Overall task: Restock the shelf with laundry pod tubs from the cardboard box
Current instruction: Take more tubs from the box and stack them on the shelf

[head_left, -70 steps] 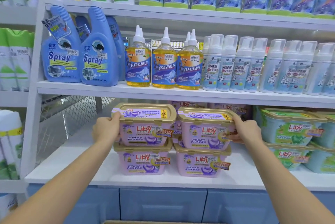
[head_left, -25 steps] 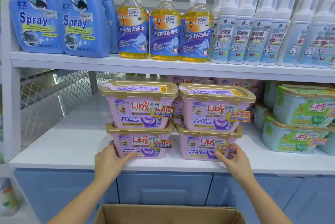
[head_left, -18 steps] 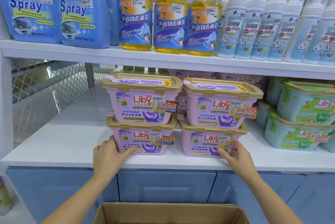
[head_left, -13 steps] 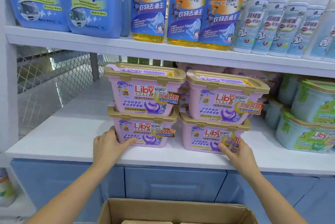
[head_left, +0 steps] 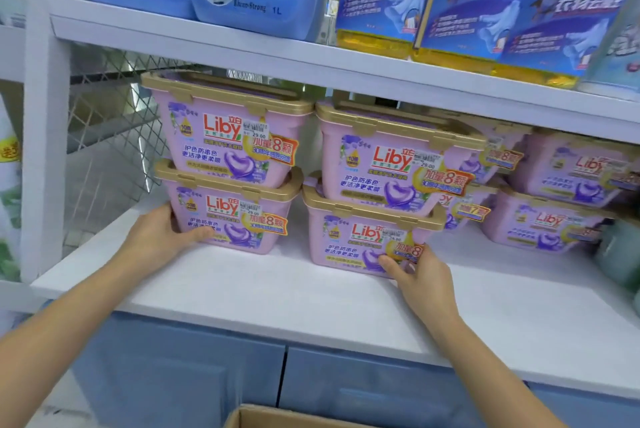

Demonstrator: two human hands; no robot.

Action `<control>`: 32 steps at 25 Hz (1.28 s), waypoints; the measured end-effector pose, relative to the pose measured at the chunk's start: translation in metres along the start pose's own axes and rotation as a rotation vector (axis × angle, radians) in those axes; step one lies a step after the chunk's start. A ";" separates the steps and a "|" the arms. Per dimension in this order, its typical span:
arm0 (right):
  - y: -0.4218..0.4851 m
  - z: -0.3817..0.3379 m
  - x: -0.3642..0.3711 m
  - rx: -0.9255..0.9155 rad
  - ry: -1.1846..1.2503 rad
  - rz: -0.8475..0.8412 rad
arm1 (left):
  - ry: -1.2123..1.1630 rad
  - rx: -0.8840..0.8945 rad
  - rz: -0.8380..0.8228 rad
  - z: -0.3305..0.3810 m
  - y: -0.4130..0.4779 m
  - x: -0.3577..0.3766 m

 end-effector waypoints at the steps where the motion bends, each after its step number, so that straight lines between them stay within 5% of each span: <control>1: 0.007 -0.005 0.010 -0.015 -0.030 0.005 | 0.003 -0.001 0.023 -0.004 0.010 -0.004; 9: 0.063 -0.019 0.067 -0.070 -0.094 0.051 | -0.014 0.015 0.047 -0.013 0.077 -0.013; 16: 0.108 -0.011 0.089 0.013 -0.141 -0.087 | 0.124 -0.047 0.154 -0.007 0.106 -0.006; 32: 0.120 0.008 0.094 0.018 0.073 -0.029 | 0.219 -0.030 0.160 -0.014 0.139 0.014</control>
Point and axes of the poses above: each hand's wrist, its own y-axis towards the middle knuckle, its own x-axis out of the palm, z = x × y, the point moved 3 cm from there along y, towards the middle knuckle, and after that the axes turned 8 degrees about -x, right-handed, at the moved point
